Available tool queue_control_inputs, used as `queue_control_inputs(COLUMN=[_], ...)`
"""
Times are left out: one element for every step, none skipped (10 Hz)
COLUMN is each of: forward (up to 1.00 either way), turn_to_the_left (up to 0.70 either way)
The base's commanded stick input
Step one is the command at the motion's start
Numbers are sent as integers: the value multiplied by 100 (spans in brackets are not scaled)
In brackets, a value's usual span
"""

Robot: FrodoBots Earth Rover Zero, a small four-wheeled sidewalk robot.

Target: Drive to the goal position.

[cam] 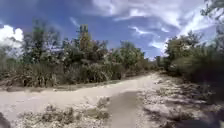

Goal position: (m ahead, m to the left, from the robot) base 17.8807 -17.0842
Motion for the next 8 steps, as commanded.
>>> queue_control_inputs(forward=[70,70,70,70,70,70,70,70], turn_to_the_left=[0,0,0,0,0,0,0,0])
